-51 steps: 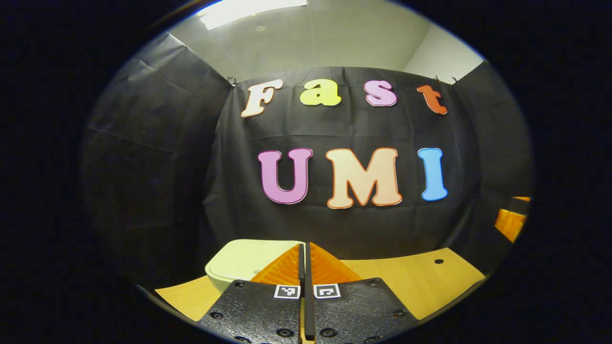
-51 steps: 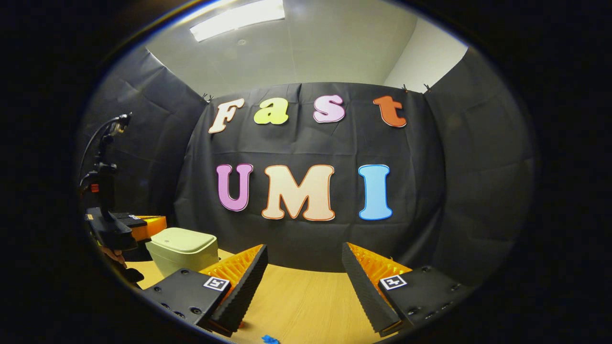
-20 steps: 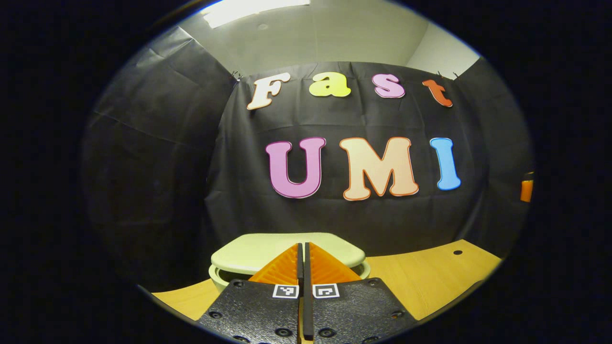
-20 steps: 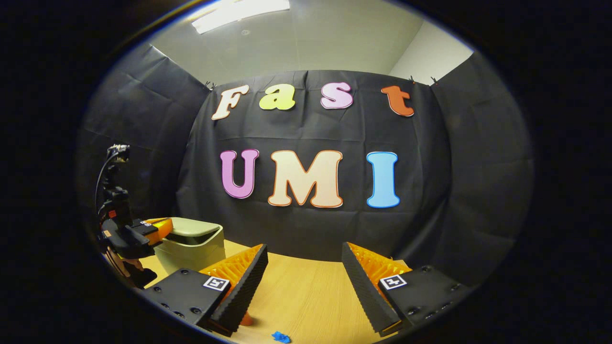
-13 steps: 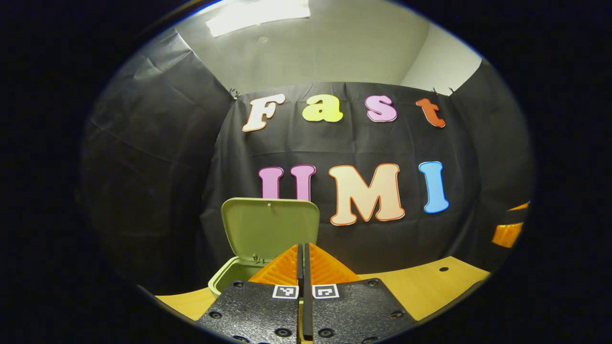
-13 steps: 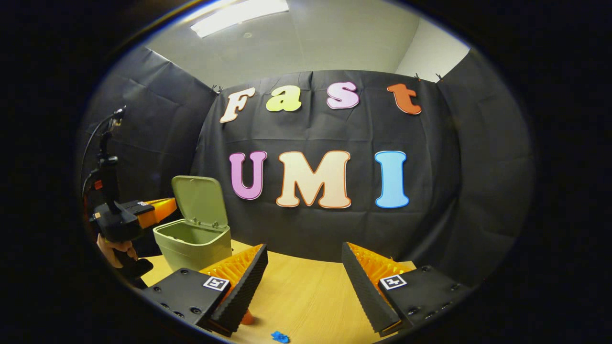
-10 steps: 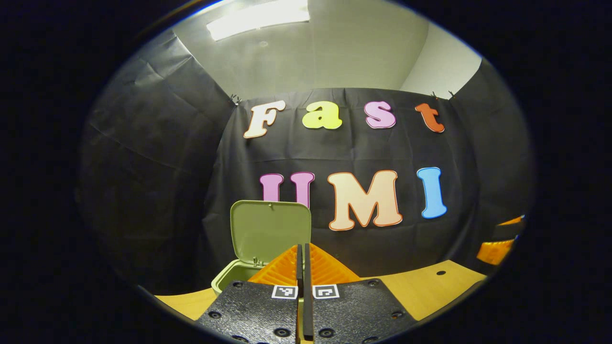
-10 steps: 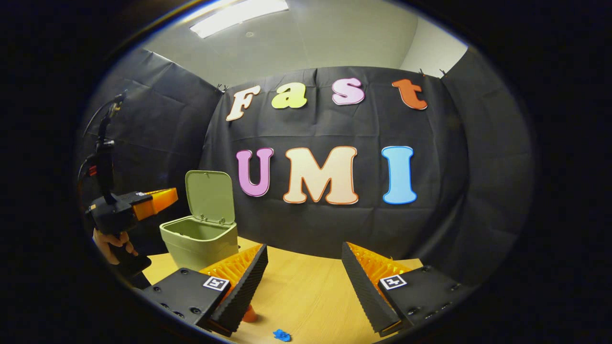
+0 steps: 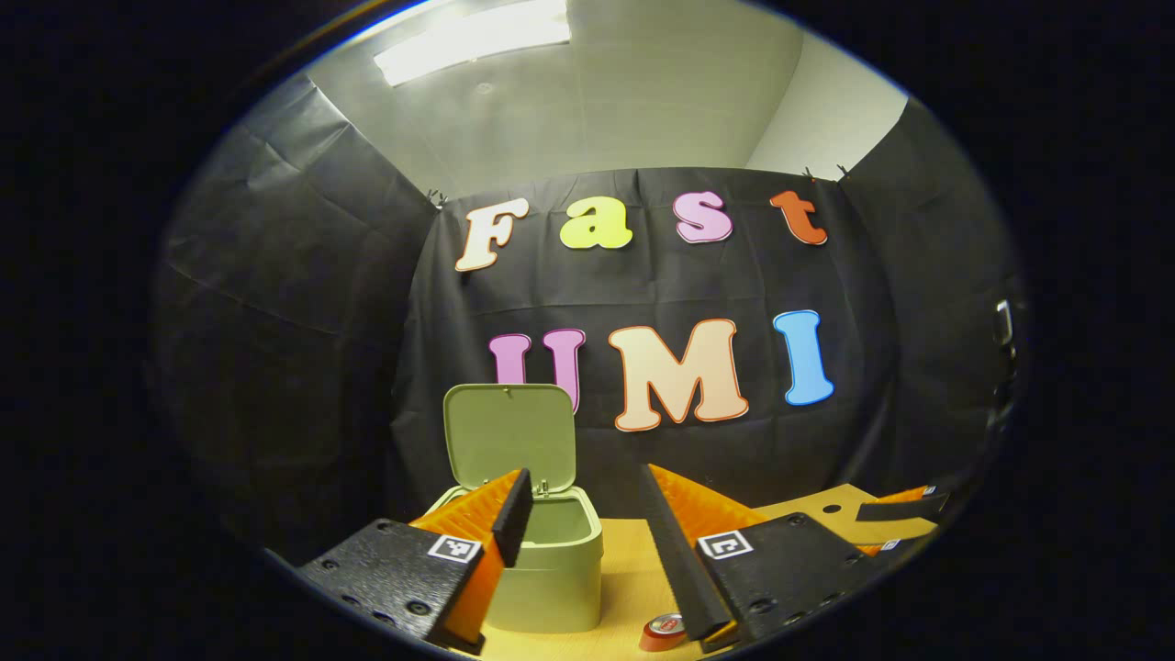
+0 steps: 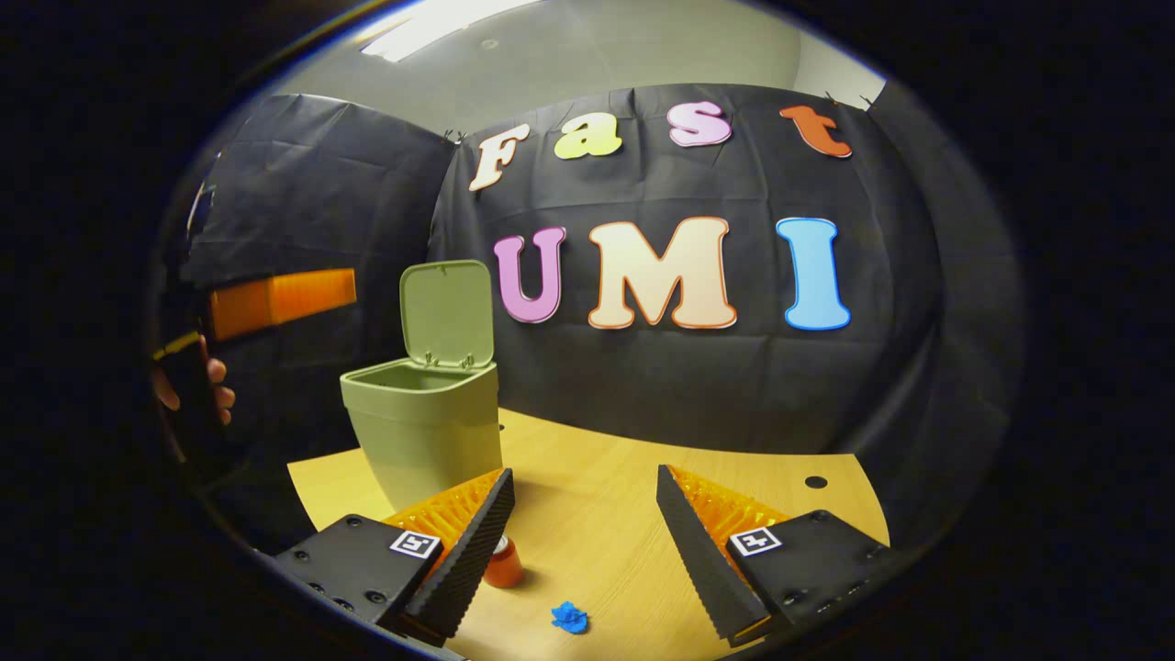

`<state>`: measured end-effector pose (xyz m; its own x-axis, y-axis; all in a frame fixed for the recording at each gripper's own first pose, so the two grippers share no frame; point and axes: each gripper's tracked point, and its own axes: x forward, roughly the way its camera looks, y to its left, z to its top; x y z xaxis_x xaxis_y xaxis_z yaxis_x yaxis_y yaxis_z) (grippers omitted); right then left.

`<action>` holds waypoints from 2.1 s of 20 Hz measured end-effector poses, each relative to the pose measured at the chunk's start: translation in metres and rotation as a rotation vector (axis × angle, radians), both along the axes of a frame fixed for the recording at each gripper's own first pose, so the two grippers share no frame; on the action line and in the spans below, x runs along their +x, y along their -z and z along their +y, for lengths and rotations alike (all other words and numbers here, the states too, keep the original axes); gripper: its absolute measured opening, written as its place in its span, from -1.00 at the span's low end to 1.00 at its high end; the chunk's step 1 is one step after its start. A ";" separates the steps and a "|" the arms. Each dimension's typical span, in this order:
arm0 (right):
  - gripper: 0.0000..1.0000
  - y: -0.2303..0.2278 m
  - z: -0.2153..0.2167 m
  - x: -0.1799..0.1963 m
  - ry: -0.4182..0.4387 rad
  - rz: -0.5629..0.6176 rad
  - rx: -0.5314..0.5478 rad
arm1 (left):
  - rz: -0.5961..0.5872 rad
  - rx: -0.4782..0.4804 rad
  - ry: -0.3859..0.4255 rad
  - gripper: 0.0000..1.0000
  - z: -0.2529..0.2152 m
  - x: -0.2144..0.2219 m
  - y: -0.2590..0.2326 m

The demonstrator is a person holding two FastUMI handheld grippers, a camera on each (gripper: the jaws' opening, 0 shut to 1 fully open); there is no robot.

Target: Press the lid of the desktop garbage bin to open it, pick up the crumpled paper on the desktop and throw it into the bin, then pick up the pop can on the desktop and drop it into the bin, and finally close the garbage bin lid.

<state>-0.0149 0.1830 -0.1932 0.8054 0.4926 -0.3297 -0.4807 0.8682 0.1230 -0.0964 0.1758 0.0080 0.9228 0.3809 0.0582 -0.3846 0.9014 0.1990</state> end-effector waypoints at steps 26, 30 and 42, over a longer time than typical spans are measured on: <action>-0.46 0.252 0.009 -0.082 -0.099 0.476 -0.336 | 0.060 0.030 -0.181 0.87 0.052 -0.077 -0.009; -0.58 0.218 0.022 -0.063 -0.073 0.403 -0.283 | 0.081 0.009 -0.166 0.82 0.055 -0.070 -0.003; -0.59 -0.019 0.086 0.039 -0.016 -0.008 0.055 | 0.089 -0.020 -0.141 0.83 0.074 -0.069 0.008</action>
